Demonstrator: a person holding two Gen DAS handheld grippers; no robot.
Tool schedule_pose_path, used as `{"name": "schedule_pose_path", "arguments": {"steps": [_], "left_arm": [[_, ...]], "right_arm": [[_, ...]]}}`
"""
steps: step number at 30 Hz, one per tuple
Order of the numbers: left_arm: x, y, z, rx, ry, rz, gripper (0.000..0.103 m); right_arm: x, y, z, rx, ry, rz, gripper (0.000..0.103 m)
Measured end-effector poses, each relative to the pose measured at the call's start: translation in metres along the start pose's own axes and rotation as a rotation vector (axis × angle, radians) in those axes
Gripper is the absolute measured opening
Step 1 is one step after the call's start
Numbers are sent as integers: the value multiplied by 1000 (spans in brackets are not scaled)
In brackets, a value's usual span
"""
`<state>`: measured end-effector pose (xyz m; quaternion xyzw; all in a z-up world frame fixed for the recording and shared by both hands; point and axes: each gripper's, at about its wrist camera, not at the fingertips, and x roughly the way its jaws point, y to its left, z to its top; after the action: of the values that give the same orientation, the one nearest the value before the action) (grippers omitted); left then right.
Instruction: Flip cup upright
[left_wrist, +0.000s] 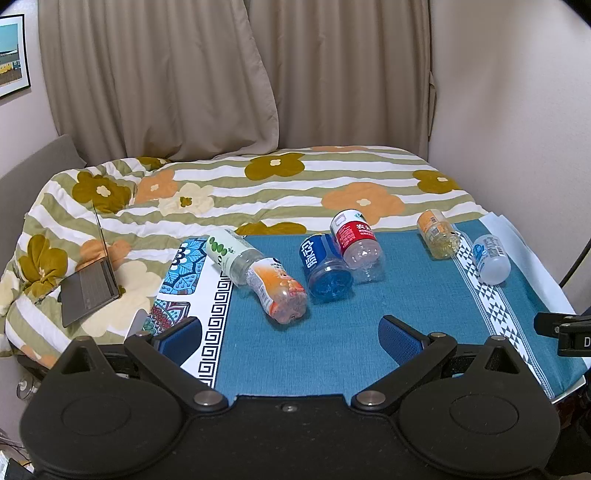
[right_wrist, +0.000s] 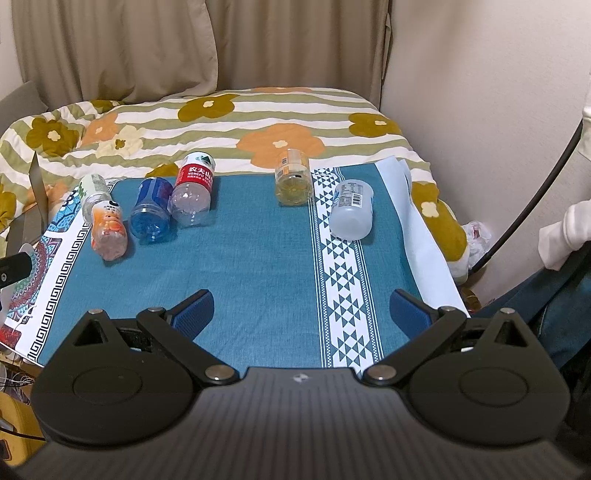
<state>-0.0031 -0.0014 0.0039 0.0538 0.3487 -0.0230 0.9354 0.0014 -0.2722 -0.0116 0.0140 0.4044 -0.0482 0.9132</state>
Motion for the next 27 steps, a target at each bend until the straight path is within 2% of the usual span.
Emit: {"name": "schedule_pose_path", "arguments": {"steps": [27], "left_arm": [[-2,3,0,-5,2,1,103]], "right_arm": [[2,1,1,0,-1,0,103]]}}
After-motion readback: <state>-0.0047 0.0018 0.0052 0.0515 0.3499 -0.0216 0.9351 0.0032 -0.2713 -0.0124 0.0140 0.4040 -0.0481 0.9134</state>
